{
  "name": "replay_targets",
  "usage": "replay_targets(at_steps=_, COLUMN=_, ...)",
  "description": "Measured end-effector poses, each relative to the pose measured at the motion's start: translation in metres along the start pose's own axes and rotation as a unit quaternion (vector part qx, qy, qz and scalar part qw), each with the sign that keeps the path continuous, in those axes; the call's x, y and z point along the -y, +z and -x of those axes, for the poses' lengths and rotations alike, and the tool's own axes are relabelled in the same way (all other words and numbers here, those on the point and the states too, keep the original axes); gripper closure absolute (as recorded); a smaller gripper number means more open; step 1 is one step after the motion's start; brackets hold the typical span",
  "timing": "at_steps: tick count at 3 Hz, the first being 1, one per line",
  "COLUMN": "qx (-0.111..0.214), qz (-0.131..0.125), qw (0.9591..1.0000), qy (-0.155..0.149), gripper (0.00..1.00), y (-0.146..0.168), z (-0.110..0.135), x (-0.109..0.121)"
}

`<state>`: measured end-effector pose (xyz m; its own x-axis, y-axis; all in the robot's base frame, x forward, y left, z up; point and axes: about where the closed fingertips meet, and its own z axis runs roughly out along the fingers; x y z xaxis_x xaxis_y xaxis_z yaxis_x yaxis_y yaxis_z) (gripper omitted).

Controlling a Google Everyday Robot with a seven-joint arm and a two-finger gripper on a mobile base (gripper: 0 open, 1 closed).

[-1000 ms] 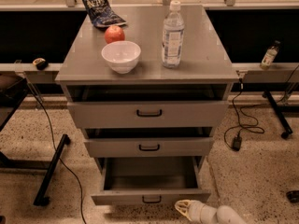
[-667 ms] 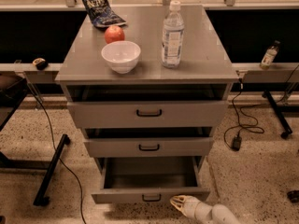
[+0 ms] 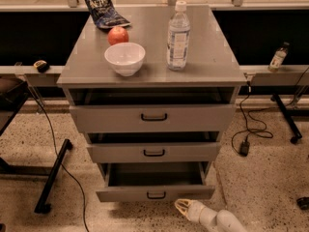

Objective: Close bottom drawer

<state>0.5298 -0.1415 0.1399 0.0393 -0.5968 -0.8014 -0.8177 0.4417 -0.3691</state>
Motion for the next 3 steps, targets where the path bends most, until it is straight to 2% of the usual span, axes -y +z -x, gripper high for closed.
replay_targets(at_steps=1, qx=0.002, qz=-0.045, qw=0.9986, qy=-0.027, gripper=1.0, y=0.018, z=-0.001, x=0.02)
replay_targets(at_steps=2, qx=0.002, qz=-0.08, qw=0.9956, qy=-0.048, gripper=1.0, y=0.035, z=0.0, x=0.043)
replay_targets(at_steps=3, qx=0.003, qz=-0.106, qw=0.9923, qy=-0.064, gripper=1.0, y=0.044, z=0.004, x=0.06)
